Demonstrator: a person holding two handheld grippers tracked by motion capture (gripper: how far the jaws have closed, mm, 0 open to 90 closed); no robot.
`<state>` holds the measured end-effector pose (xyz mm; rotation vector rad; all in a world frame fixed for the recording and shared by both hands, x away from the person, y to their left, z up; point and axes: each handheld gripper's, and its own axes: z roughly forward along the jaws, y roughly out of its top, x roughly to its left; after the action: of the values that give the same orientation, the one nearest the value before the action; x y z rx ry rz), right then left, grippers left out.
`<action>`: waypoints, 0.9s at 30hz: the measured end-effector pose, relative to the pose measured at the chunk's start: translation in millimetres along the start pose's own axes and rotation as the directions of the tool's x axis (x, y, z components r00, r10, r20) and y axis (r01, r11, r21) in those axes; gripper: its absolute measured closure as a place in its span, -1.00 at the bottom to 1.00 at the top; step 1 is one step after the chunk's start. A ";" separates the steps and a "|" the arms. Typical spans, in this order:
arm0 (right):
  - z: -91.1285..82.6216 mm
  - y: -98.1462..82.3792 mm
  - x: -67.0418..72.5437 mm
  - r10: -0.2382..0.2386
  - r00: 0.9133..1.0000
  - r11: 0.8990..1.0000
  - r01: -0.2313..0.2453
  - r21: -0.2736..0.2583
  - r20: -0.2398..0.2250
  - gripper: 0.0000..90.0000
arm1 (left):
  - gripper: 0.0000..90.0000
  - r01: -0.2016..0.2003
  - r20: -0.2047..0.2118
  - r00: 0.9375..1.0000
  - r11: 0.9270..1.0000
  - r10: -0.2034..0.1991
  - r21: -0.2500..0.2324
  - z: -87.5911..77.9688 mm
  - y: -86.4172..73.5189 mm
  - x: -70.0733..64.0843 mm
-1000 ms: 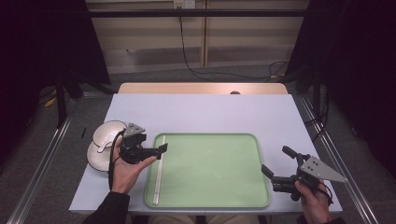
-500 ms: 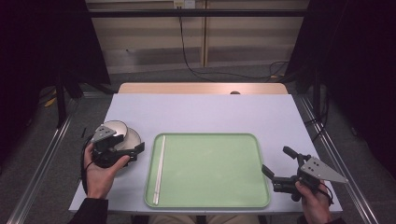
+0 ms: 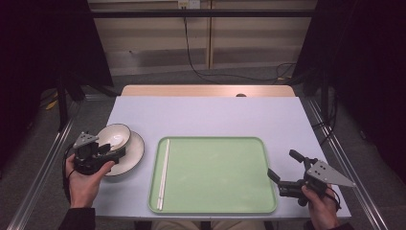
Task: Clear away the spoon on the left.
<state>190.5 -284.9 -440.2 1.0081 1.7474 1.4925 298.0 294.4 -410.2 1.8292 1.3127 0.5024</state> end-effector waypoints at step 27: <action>0.1 -0.7 0.0 -0.013 1.000 1.000 0.013 0.005 -0.011 -0.99 | 0.57 0.036 -0.088 0.996 0.984 -0.021 0.175 17.5 23.9 32.4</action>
<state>190.5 -284.8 -440.9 0.9916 1.7625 1.4890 336.9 314.4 -405.9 1.9486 1.4800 0.4655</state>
